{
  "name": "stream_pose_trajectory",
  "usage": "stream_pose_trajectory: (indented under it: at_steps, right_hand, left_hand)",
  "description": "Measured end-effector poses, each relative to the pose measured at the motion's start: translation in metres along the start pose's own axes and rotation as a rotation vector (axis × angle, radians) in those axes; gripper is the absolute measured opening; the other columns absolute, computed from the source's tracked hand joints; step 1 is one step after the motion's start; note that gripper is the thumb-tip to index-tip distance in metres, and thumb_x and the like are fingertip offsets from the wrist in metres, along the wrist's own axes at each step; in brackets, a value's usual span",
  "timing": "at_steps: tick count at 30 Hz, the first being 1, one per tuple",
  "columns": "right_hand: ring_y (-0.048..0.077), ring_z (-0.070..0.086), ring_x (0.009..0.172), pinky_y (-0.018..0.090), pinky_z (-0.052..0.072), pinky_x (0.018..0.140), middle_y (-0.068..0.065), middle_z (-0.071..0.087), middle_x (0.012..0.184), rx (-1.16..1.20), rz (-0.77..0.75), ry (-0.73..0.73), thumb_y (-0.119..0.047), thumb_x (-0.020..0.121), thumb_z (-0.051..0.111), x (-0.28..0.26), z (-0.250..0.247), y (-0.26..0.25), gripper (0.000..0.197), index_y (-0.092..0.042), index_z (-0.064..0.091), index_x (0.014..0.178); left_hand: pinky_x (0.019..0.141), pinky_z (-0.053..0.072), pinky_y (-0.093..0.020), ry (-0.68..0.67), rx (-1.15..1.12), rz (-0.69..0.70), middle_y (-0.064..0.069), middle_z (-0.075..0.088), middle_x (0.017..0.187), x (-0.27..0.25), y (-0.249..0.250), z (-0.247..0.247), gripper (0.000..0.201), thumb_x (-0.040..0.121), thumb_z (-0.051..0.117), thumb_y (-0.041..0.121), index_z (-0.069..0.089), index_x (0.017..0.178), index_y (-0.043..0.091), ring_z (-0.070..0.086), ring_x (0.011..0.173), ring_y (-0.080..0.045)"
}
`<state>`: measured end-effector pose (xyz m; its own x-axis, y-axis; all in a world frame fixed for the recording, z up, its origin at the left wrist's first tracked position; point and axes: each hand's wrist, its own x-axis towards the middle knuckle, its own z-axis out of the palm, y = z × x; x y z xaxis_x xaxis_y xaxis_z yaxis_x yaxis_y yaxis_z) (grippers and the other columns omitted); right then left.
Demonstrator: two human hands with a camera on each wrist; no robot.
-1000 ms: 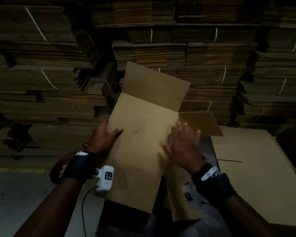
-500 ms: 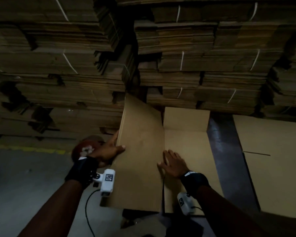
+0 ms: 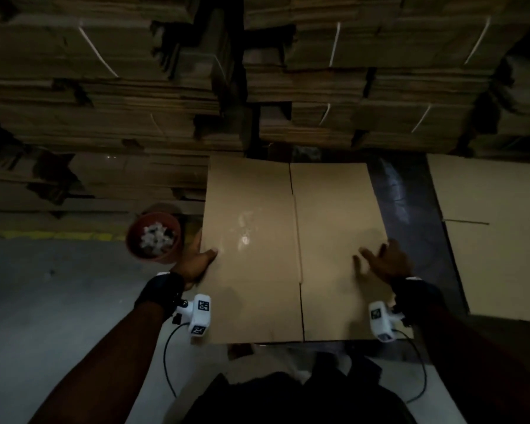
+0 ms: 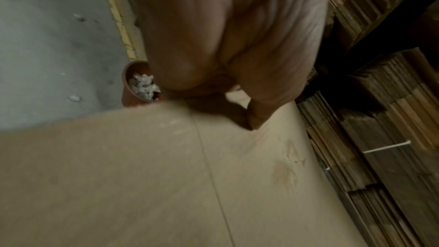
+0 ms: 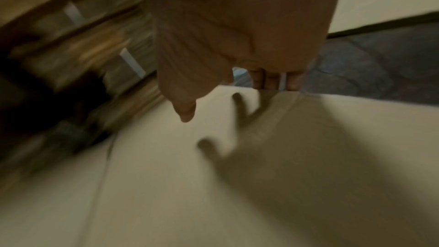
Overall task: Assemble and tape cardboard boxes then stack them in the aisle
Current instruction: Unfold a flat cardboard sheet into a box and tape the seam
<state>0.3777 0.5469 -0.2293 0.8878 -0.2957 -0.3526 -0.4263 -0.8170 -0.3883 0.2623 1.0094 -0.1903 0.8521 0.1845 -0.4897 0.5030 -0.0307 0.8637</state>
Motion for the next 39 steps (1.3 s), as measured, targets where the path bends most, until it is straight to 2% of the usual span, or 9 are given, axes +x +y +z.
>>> stream_pose_trajectory:
  at_steps: [3, 6, 8, 10, 15, 22, 31, 35, 39]
  right_hand:
    - [0.036, 0.068, 0.098, 0.047, 0.057, 0.084, 0.013, 0.07, 0.102, 0.182, -0.004, 0.073, -0.089, 0.067, 0.06, 0.016, -0.006, 0.032, 0.087, -0.015, 0.062, 0.113]
    - [0.027, 0.069, 0.077, 0.041, 0.056, 0.071, -0.001, 0.069, 0.079, 0.337, -0.028, 0.08, -0.068, 0.081, 0.07, -0.023, -0.044, 0.015, 0.048, -0.021, 0.067, 0.089]
    - [0.021, 0.064, 0.081, 0.038, 0.05, 0.079, -0.001, 0.065, 0.09, 0.486, -0.043, -0.019, -0.047, 0.09, 0.074, -0.04, -0.055, 0.01, 0.032, -0.024, 0.062, 0.108]
    - [0.017, 0.061, 0.095, 0.036, 0.047, 0.089, -0.002, 0.063, 0.105, 0.542, -0.11, -0.034, -0.035, 0.092, 0.075, -0.051, -0.058, 0.018, 0.045, -0.025, 0.053, 0.13]
    - [0.018, 0.071, 0.104, 0.052, 0.057, 0.094, -0.005, 0.074, 0.112, 0.715, -0.208, -0.049, -0.047, 0.089, 0.074, -0.057, -0.076, 0.066, 0.043, -0.034, 0.056, 0.125]
    - [0.007, 0.071, 0.095, 0.019, 0.056, 0.075, 0.0, 0.072, 0.112, 0.9, -0.202, 0.105, -0.021, 0.097, 0.069, -0.068, -0.152, 0.14, 0.033, -0.023, 0.053, 0.126]
    - [-0.001, 0.068, 0.098, 0.022, 0.055, 0.081, -0.011, 0.07, 0.114, 1.078, -0.027, 0.402, -0.022, 0.096, 0.07, -0.101, -0.214, 0.267, 0.034, -0.024, 0.055, 0.127]
    - [0.009, 0.066, 0.106, 0.033, 0.053, 0.091, -0.008, 0.068, 0.118, 1.137, 0.077, 0.48, -0.022, 0.097, 0.068, -0.11, -0.221, 0.306, 0.036, -0.024, 0.054, 0.13]
    - [0.011, 0.064, 0.103, 0.038, 0.051, 0.093, -0.007, 0.065, 0.113, 1.175, 0.182, 0.588, -0.015, 0.097, 0.067, -0.106, -0.218, 0.318, 0.033, -0.021, 0.051, 0.126]
  left_hand:
    - [0.102, 0.05, -0.051, -0.023, 0.021, 0.009, -0.006, 0.06, 0.137, 0.002, 0.011, -0.003, 0.062, 0.1, 0.059, 0.01, 0.035, 0.154, 0.028, 0.061, 0.119, -0.028]
    - [0.099, 0.052, -0.05, -0.061, 0.039, 0.041, -0.004, 0.062, 0.134, 0.003, 0.021, 0.001, 0.062, 0.1, 0.06, 0.012, 0.035, 0.153, 0.032, 0.063, 0.117, -0.026]
    - [0.098, 0.052, -0.049, -0.076, 0.049, 0.065, -0.005, 0.062, 0.133, 0.001, 0.025, 0.01, 0.062, 0.1, 0.06, 0.01, 0.035, 0.153, 0.03, 0.063, 0.115, -0.025]
    - [0.099, 0.052, -0.053, -0.067, 0.046, 0.078, -0.008, 0.063, 0.133, 0.0, 0.029, 0.022, 0.062, 0.099, 0.06, 0.009, 0.036, 0.153, 0.028, 0.064, 0.116, -0.028]
    - [0.095, 0.053, -0.061, -0.1, 0.042, 0.117, -0.011, 0.064, 0.13, -0.01, 0.07, 0.058, 0.065, 0.1, 0.057, 0.006, 0.037, 0.15, 0.042, 0.066, 0.112, -0.036]
    - [0.093, 0.054, -0.058, -0.152, 0.131, 0.321, -0.005, 0.064, 0.131, -0.037, 0.147, 0.154, 0.065, 0.099, 0.059, 0.005, 0.044, 0.143, 0.049, 0.066, 0.113, -0.032]
    - [0.094, 0.052, -0.045, -0.275, 0.455, 0.562, -0.007, 0.057, 0.136, -0.015, 0.23, 0.329, 0.062, 0.087, 0.075, 0.024, 0.042, 0.14, 0.028, 0.06, 0.113, -0.025]
    - [0.079, 0.051, -0.039, -0.258, 0.63, 0.561, -0.008, 0.056, 0.124, 0.001, 0.255, 0.408, 0.057, 0.094, 0.07, 0.019, 0.041, 0.142, 0.009, 0.058, 0.105, -0.024]
    - [0.076, 0.046, -0.035, -0.308, 0.779, 0.615, -0.008, 0.055, 0.116, 0.031, 0.276, 0.478, 0.042, 0.095, 0.069, 0.019, 0.047, 0.13, 0.013, 0.056, 0.1, -0.023]
